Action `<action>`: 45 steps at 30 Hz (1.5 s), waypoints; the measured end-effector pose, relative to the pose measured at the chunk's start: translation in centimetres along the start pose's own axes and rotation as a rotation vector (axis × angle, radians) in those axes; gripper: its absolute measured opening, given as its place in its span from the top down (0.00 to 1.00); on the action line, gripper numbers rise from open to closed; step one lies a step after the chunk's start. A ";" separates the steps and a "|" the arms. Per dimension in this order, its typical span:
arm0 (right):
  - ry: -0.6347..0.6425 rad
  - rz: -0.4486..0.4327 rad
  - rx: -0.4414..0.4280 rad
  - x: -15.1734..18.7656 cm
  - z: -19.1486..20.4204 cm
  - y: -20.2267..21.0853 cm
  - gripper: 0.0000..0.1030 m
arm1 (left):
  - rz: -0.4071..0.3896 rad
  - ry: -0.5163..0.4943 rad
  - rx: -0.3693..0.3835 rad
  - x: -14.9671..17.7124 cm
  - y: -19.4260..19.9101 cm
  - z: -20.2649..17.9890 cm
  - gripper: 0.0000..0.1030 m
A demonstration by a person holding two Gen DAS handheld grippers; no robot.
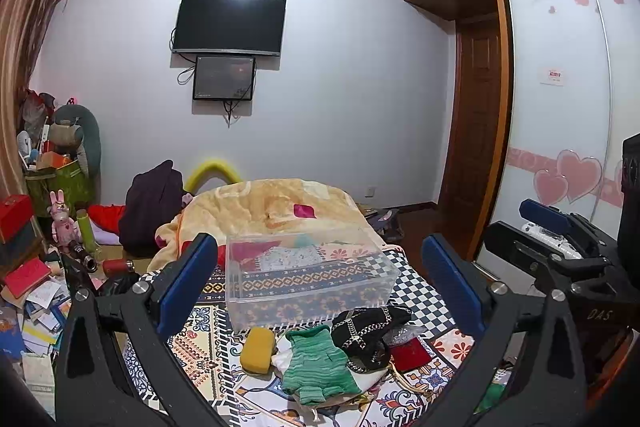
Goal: Organize soft objects
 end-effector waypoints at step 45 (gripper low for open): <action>-0.001 -0.013 -0.003 -0.7 0.2 0.5 0.00 | -0.011 -0.001 0.012 -0.1 0.1 -0.1 0.00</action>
Point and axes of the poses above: each gripper's, at about its wrist camera, not at the fingertips, and y roughly against the way its jaws point, z to its left, x to its underside, the point moved 8 cm from there along -y, roughly the way its jaws point, and after that the axes turned 4 degrees about x, right-handed, at the moved point
